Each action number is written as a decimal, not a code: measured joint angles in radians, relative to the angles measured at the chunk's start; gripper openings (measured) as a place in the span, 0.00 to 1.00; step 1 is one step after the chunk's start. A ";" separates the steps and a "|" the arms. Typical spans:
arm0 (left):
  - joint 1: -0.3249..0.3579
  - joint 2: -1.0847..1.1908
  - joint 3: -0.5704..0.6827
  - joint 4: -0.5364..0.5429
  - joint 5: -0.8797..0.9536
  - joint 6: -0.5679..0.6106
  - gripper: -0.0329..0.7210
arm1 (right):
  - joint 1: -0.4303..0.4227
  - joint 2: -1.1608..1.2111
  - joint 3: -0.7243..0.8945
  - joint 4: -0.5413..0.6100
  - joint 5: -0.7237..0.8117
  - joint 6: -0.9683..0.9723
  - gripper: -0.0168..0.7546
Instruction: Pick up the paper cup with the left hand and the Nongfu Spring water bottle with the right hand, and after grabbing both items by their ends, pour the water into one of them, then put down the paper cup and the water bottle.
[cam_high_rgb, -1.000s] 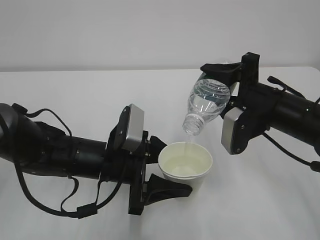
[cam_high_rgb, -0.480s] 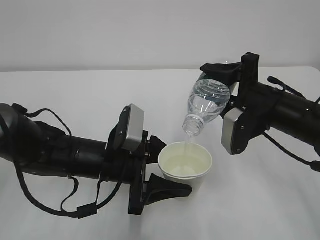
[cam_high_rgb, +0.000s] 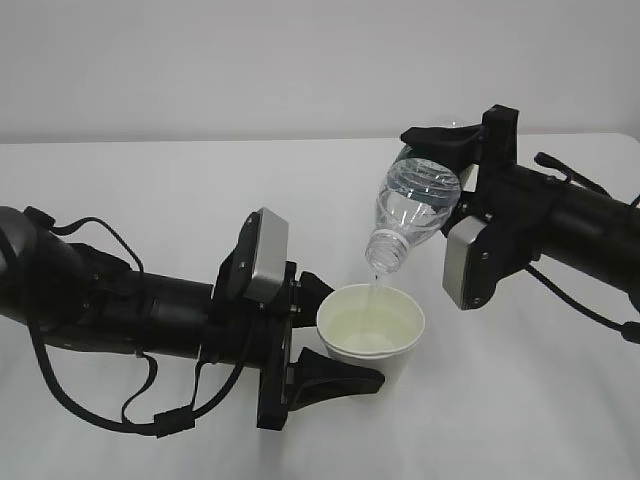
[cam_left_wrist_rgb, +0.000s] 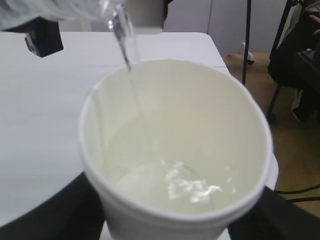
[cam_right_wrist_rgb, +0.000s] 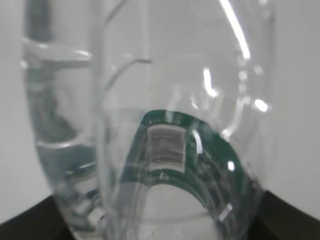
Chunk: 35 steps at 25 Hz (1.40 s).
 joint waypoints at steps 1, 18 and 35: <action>0.000 0.000 0.000 0.000 0.000 0.000 0.68 | 0.000 0.000 0.000 0.000 0.000 0.000 0.62; 0.000 0.000 0.000 -0.008 0.000 0.000 0.68 | 0.000 0.000 0.000 0.000 0.000 -0.016 0.62; 0.000 0.000 0.000 -0.023 0.000 0.000 0.68 | 0.000 0.000 0.000 0.000 -0.003 -0.021 0.62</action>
